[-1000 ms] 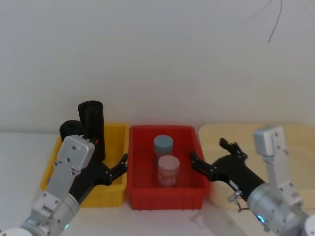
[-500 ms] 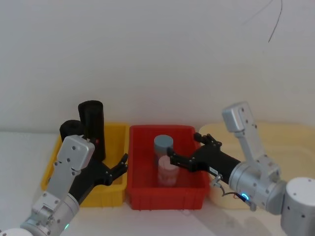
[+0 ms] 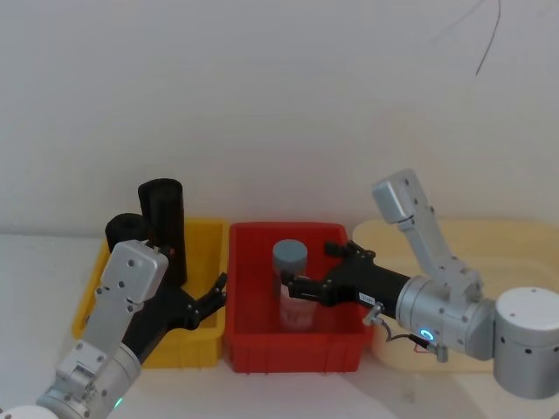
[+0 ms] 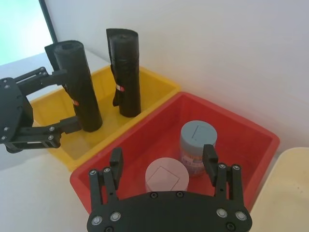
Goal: Pick up the garbage bag with the one hand and transfer it to the other hand.
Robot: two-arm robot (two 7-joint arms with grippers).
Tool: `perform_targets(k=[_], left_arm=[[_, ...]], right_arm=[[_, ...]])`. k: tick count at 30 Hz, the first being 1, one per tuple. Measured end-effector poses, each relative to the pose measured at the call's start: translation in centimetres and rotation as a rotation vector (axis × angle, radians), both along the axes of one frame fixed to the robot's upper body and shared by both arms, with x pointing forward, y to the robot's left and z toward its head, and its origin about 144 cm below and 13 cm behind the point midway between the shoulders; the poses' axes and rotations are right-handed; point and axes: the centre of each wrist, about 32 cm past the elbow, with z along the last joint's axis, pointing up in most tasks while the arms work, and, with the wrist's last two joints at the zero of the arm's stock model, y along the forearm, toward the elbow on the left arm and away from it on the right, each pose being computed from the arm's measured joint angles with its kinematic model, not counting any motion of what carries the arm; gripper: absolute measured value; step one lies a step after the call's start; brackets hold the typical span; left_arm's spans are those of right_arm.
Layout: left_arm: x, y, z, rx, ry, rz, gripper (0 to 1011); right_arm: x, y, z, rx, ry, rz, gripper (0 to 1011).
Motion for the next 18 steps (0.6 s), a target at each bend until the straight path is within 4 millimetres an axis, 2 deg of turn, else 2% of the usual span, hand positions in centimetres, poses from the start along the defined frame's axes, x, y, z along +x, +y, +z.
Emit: perform_targets(k=[18], left_arm=[[0.0,0.0,0.0,0.000,0.000,0.000,1001]], right_arm=[[1.5,0.5,-0.7,-0.032,0.046,0.043,1001]])
